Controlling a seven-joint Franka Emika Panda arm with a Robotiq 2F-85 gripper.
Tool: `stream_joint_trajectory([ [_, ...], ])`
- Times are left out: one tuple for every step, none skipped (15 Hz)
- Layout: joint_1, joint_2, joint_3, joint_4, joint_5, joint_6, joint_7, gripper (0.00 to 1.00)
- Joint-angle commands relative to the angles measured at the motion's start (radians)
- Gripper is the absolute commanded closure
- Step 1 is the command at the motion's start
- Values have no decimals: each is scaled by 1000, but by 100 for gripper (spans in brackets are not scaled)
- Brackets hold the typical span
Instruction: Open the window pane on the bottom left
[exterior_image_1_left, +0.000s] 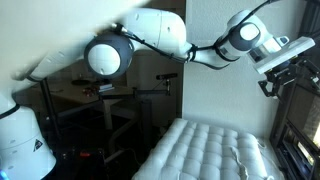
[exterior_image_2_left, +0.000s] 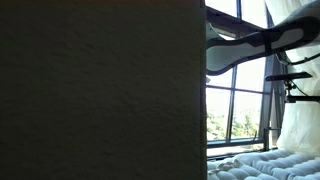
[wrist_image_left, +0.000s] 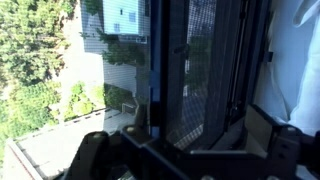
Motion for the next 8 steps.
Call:
stream_joint_trajectory([
  [-12, -11, 25, -17, 14, -7, -44, 0],
  [-12, -10, 26, -17, 10, -9, -46, 0],
  [-12, -12, 29, -18, 14, -19, -41, 11],
  [-11, -10, 25, -16, 10, -17, -35, 26],
  [-10, -10, 21, -16, 8, -20, -29, 32],
  [-11, -10, 23, -17, 8, -14, -31, 42],
  [-10, -9, 17, -17, 3, -12, -22, 49],
  [-7, -11, 11, -18, -4, -13, -20, 58],
])
